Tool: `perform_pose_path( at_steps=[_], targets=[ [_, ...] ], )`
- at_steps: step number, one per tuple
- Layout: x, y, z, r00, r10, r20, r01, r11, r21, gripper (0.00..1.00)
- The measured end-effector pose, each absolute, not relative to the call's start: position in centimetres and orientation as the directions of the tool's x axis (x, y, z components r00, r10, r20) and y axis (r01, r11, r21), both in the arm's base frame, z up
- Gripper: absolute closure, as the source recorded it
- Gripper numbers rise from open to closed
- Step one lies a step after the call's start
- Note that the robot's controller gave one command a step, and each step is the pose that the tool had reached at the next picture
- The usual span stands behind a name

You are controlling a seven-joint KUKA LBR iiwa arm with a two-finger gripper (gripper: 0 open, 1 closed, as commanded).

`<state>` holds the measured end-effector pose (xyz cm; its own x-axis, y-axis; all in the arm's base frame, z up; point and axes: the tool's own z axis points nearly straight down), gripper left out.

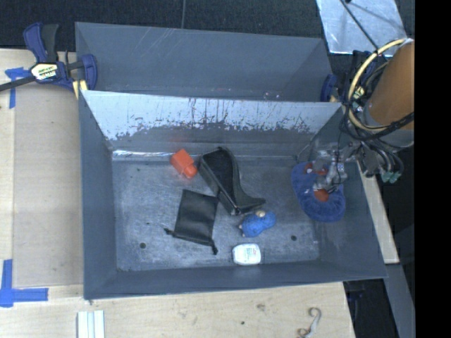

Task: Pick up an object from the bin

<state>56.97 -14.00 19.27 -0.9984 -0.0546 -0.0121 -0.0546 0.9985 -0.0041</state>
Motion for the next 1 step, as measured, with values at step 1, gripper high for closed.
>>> perform_pose_path(
  at_steps=[1],
  targets=[
    [60.13,-11.17,28.21,-0.9,-0.436,-0.01,-0.436,0.9,-0.006,1.0]
  ],
)
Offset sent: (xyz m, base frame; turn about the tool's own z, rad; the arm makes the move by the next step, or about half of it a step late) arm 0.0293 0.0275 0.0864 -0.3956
